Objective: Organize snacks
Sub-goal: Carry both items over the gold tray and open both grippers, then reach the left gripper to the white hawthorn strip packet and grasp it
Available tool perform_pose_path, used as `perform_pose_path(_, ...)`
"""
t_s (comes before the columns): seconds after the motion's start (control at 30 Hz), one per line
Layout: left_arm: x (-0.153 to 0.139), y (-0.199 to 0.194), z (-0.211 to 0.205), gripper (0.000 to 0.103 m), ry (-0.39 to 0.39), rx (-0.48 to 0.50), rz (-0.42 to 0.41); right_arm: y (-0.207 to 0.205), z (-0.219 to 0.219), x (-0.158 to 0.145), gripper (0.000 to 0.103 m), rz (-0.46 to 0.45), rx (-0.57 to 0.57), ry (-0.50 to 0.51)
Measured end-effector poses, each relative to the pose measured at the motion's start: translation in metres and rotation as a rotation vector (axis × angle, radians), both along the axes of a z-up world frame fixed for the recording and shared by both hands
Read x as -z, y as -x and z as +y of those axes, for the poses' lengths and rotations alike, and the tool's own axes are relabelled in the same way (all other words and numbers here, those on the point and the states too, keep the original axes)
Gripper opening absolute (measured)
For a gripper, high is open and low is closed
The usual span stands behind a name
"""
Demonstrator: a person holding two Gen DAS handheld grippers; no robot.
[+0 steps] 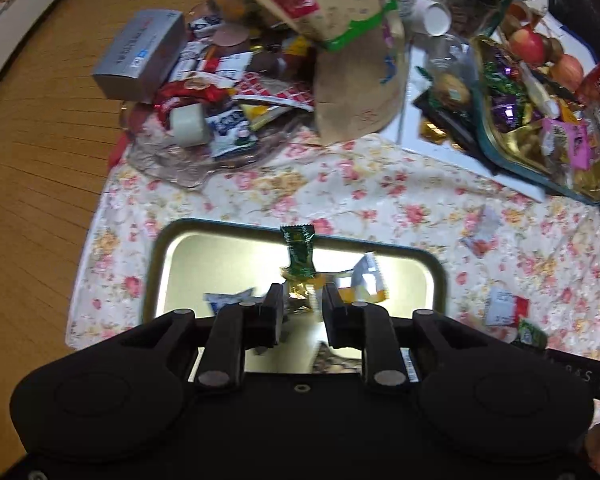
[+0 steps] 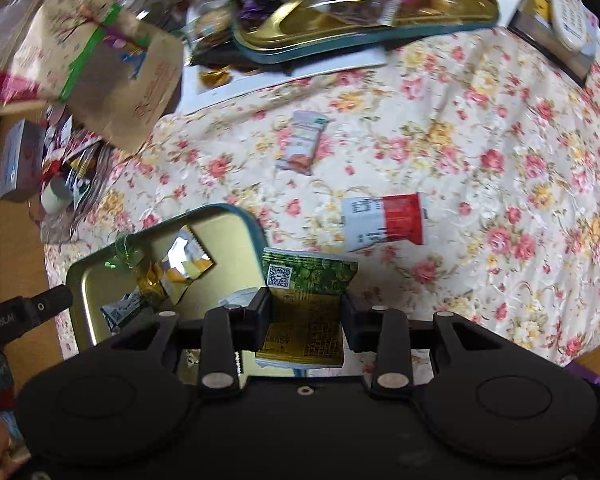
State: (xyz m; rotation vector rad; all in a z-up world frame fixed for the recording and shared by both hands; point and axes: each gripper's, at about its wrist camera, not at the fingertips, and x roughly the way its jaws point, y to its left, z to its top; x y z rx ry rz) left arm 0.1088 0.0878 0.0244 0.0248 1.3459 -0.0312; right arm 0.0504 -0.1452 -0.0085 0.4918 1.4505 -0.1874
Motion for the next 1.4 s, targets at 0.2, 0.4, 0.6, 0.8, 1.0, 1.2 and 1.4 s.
perform_pose_path(0.2, 0.001, 0.004, 0.021, 0.033, -0.023, -0.022, -0.008, -0.004, 0.040, -0.004, 0.039, -0.042, -0.099, 0.003)
perform_pose_path(0.4, 0.004, 0.005, 0.025, 0.033, 0.011, -0.020, 0.024, -0.004, 0.077, -0.016, 0.039, -0.113, -0.197, -0.049)
perform_pose_path(0.6, 0.001, 0.006, 0.026, 0.033, 0.009, -0.027, 0.010, -0.006, 0.095, -0.020, 0.043, -0.129, -0.261, -0.118)
perform_pose_path(0.8, 0.002, 0.005, 0.024, 0.033, 0.007, -0.028, 0.014, -0.008, 0.095, -0.018, 0.046, -0.102, -0.248, -0.124)
perform_pose_path(1.0, 0.006, 0.006, 0.016, 0.033, 0.003, -0.010, 0.030, -0.010, 0.084, -0.009, 0.046, -0.053, -0.206, -0.090)
perform_pose_path(1.2, 0.011, 0.005, 0.007, 0.033, 0.012, 0.006, 0.062, -0.011, 0.080, -0.003, 0.046, -0.020, -0.195, -0.052)
perform_pose_path(1.4, 0.012, 0.005, -0.005, 0.033, 0.022, 0.024, 0.081, -0.009, 0.072, 0.004, 0.046, 0.008, -0.182, -0.017)
